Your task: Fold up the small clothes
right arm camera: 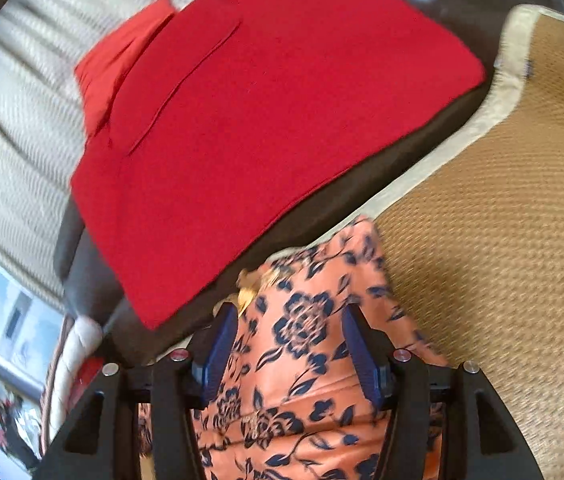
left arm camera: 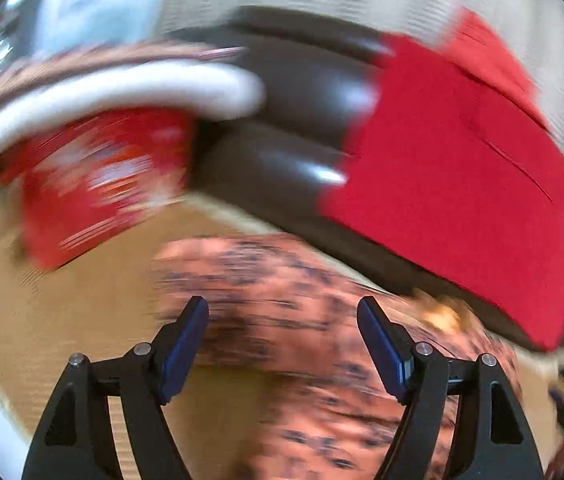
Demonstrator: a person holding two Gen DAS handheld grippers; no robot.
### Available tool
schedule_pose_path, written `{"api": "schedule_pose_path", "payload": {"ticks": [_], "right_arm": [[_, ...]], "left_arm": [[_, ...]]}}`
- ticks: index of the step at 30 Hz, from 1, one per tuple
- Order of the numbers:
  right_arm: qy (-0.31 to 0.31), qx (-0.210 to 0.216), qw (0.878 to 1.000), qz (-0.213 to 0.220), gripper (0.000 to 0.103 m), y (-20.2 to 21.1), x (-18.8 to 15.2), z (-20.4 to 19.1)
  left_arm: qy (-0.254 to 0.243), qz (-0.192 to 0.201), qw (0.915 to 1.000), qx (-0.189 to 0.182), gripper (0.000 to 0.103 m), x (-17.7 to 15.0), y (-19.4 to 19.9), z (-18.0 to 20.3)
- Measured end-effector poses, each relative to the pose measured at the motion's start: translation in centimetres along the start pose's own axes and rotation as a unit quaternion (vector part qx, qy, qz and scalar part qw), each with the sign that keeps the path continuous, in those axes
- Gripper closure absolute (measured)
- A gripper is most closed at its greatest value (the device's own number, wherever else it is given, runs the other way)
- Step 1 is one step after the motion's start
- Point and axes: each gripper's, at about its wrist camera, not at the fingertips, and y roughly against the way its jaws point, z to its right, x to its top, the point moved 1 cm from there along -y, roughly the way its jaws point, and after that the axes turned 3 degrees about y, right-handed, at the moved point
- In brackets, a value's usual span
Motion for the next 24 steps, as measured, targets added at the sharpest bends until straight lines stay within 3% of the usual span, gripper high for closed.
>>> {"api": "schedule_pose_path", "payload": {"ticks": [1, 4, 8, 11, 15, 17, 20, 24], "right_arm": [[0.010, 0.004, 1.000, -0.007, 0.044, -0.5, -0.3, -0.8], [0.034, 0.021, 0.999, -0.029, 0.044, -1.9, -1.5, -3.1], [0.073, 0.028, 0.995, -0.058, 0.044, -4.9, -2.7, -5.9], [0.102, 0.028, 0.992, -0.076, 0.044, -6.6, -3.9, -8.2], [0.121, 0.029, 0.988, -0.090, 0.044, -7.6, -5.3, -9.7], [0.129, 0.026, 0.987, -0.093, 0.044, -8.0, -5.7, -9.9], [0.123, 0.023, 0.988, -0.095, 0.044, -8.4, -5.7, -9.7], [0.104, 0.020, 0.990, -0.092, 0.044, -8.5, -4.8, -8.9]], "left_arm": [[0.040, 0.004, 0.9992, 0.007, 0.025, 0.6, 0.0, -2.7], [0.092, 0.009, 0.9953, 0.027, 0.022, 1.1, 0.1, -7.9], [0.106, -0.036, 0.9937, 0.006, 0.022, 0.0, -1.6, -9.8], [0.110, -0.049, 0.9928, -0.001, 0.022, 0.1, -3.4, -10.0], [0.031, -0.042, 0.9986, -0.001, 0.022, 0.5, -4.1, -7.1], [-0.038, -0.045, 0.9982, 0.010, 0.021, 0.1, -4.4, -4.7], [-0.140, -0.056, 0.9874, 0.049, 0.017, -1.3, -7.1, -2.4], [-0.186, -0.089, 0.9727, 0.107, 0.017, -2.5, -8.4, -2.4]]}}
